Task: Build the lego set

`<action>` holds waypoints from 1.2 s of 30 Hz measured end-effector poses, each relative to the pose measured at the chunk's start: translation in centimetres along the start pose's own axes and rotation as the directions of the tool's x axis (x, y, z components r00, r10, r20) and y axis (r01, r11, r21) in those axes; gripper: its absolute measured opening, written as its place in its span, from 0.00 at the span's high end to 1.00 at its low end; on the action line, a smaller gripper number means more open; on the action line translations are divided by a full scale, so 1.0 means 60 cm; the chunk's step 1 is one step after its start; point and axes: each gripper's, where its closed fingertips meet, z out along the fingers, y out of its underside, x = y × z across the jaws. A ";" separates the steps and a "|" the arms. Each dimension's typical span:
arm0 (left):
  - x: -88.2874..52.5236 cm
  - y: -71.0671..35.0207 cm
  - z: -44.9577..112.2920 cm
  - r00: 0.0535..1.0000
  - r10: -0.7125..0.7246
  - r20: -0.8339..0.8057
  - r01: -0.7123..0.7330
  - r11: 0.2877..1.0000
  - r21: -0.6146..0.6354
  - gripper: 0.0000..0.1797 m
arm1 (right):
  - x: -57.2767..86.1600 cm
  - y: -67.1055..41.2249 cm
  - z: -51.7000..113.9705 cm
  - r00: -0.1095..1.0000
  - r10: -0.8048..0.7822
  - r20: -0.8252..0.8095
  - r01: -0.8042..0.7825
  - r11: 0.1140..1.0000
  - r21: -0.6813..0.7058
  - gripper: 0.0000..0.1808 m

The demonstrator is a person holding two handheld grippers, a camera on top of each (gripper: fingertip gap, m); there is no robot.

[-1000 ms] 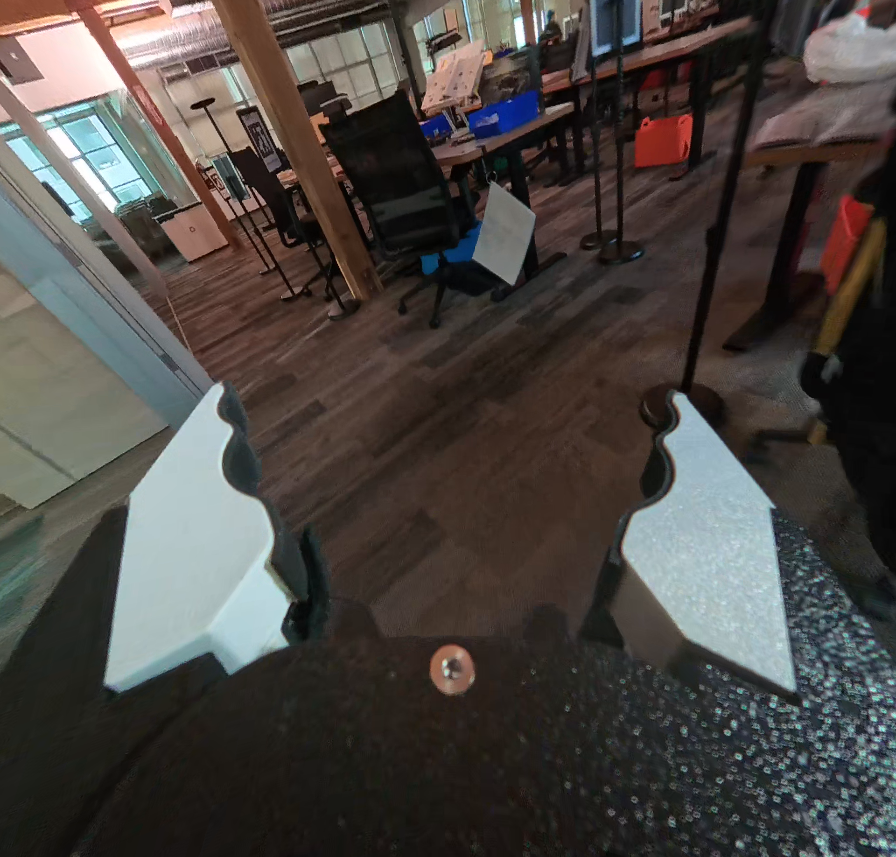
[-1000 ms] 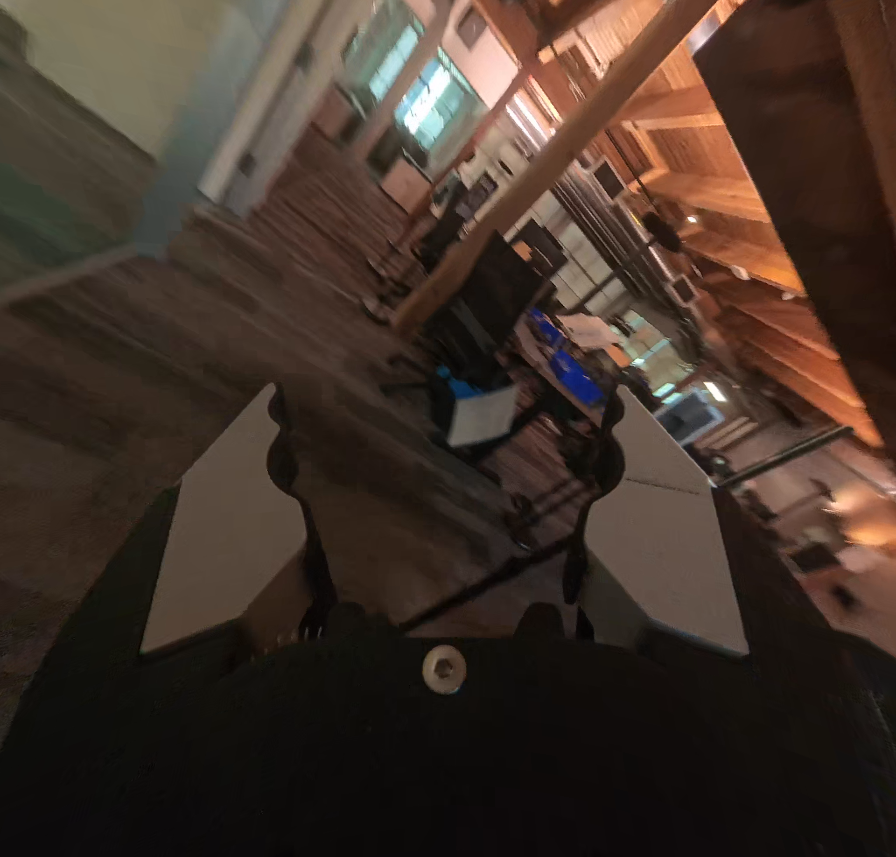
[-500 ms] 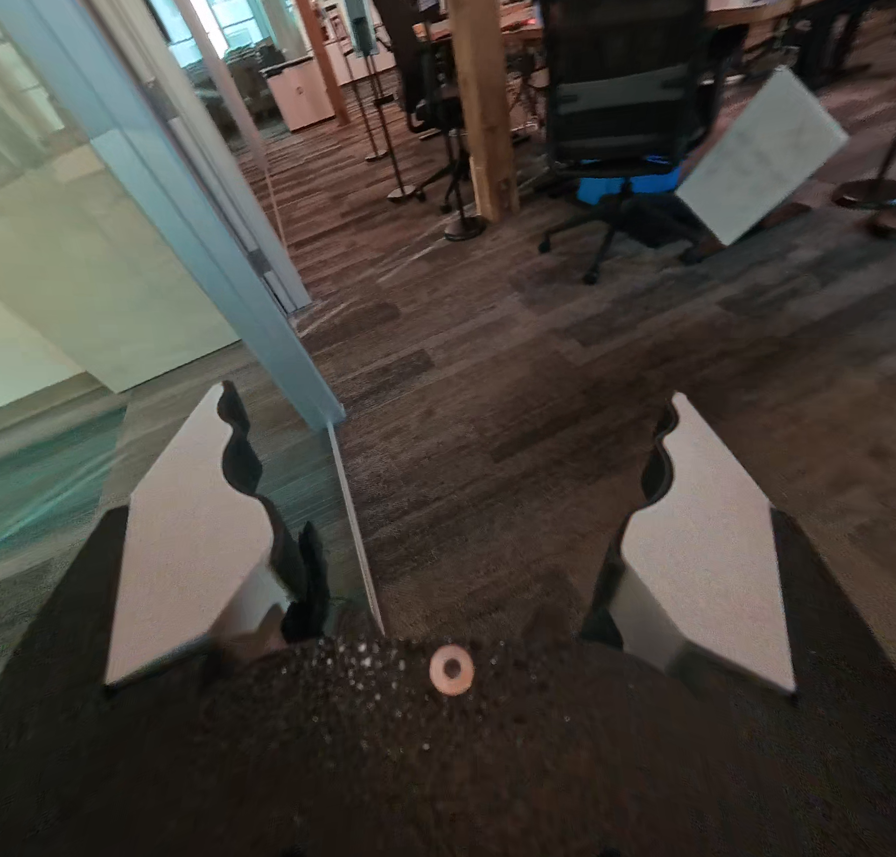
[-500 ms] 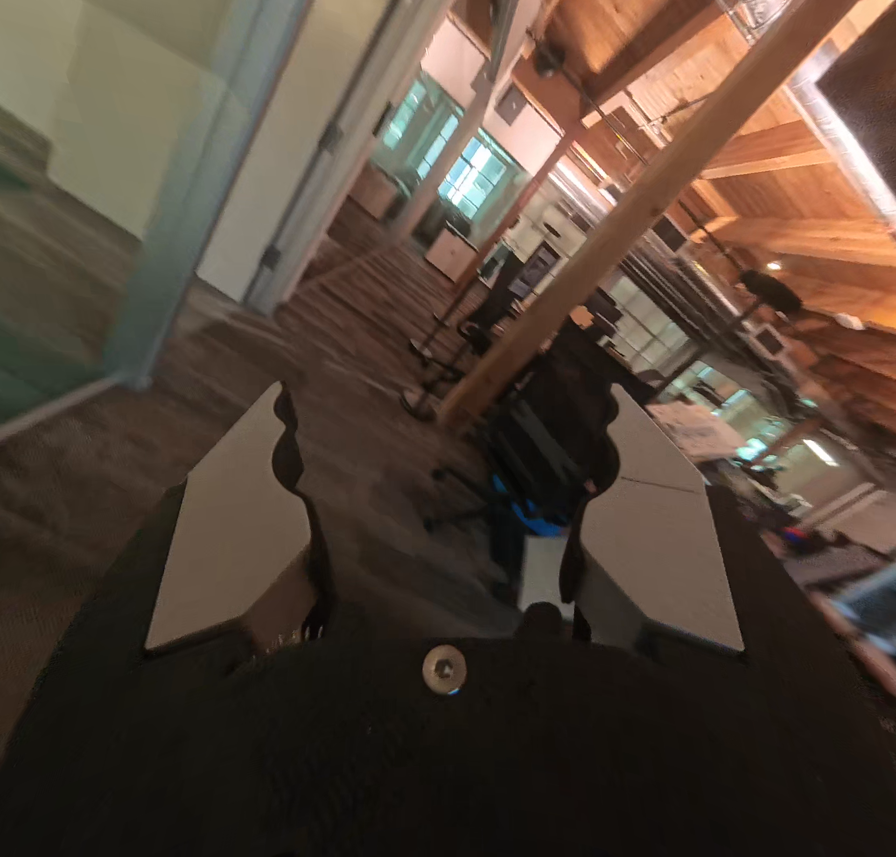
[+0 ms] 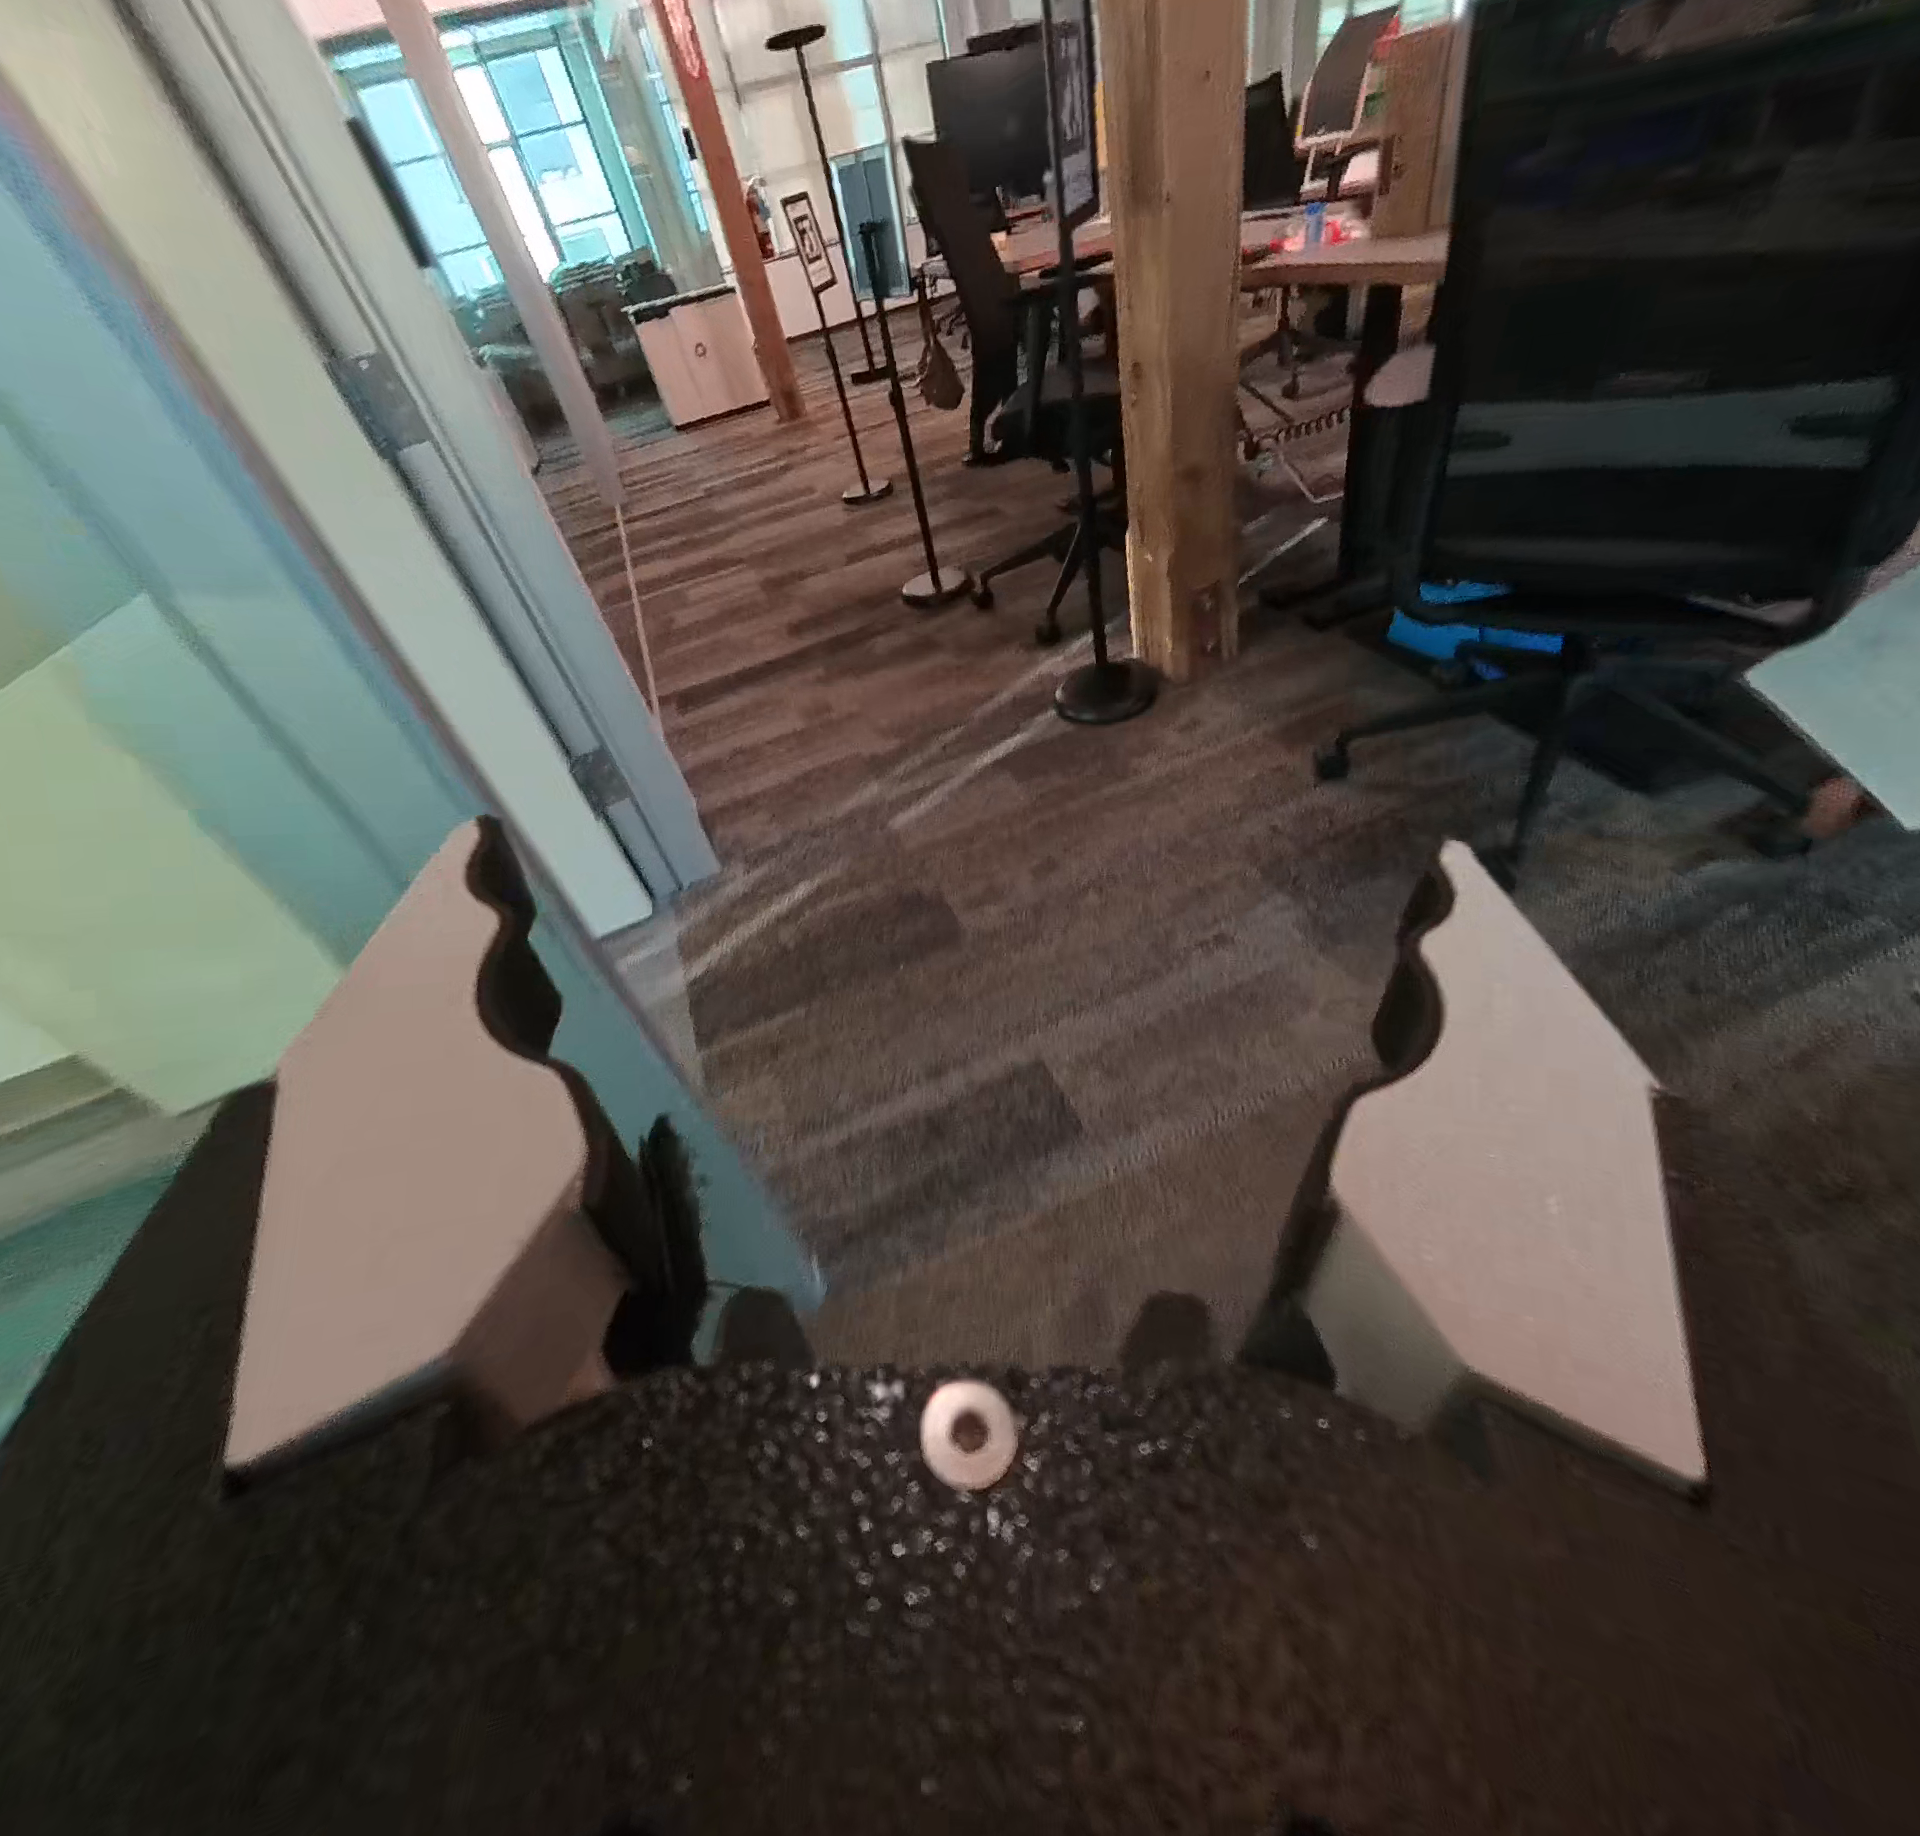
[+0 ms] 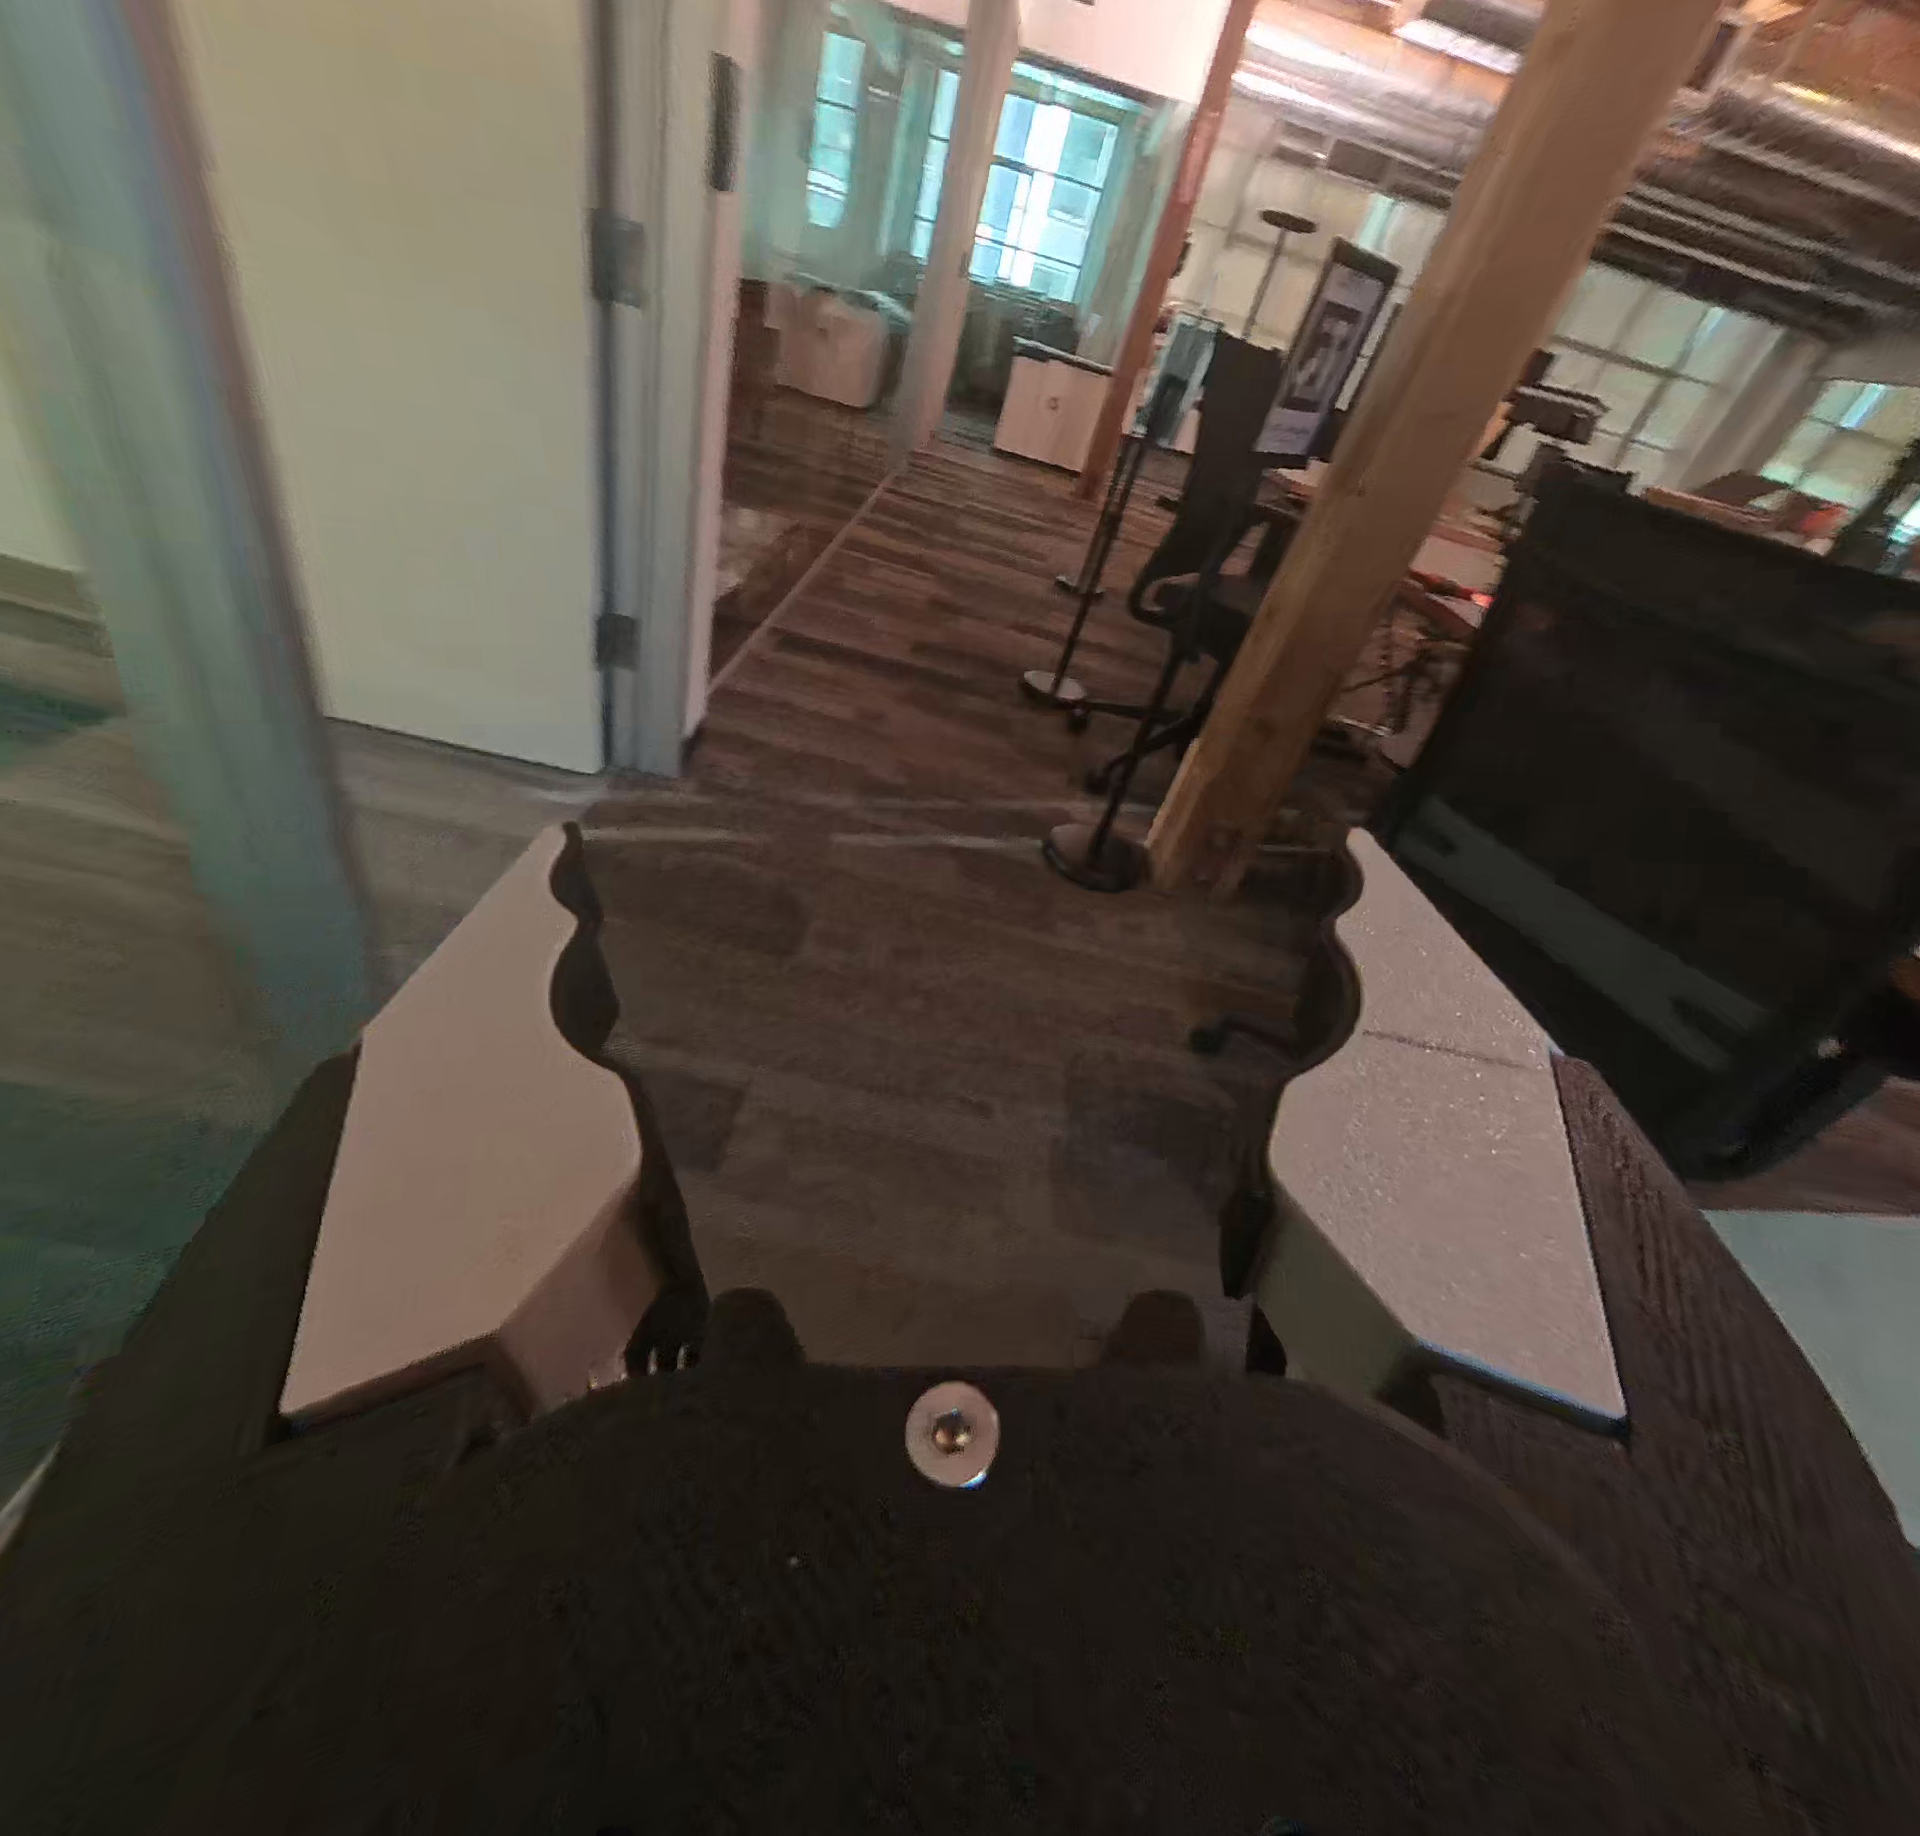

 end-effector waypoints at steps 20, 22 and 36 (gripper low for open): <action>-0.364 -0.002 1.043 0.981 -0.163 0.103 0.171 0.983 -0.072 0.13 | 0.176 -0.112 1.283 0.974 0.192 0.119 -0.211 0.960 0.182 0.27; -0.413 0.015 1.127 0.974 -0.199 0.110 0.208 0.975 -0.073 0.13 | 0.148 -0.135 1.412 0.962 0.218 0.165 -0.253 0.939 0.233 0.27; -0.626 -0.139 1.978 0.961 -0.240 -0.141 0.242 0.970 -0.004 0.13 | 0.343 -0.040 2.019 0.963 0.258 -0.072 -0.251 0.963 0.098 0.32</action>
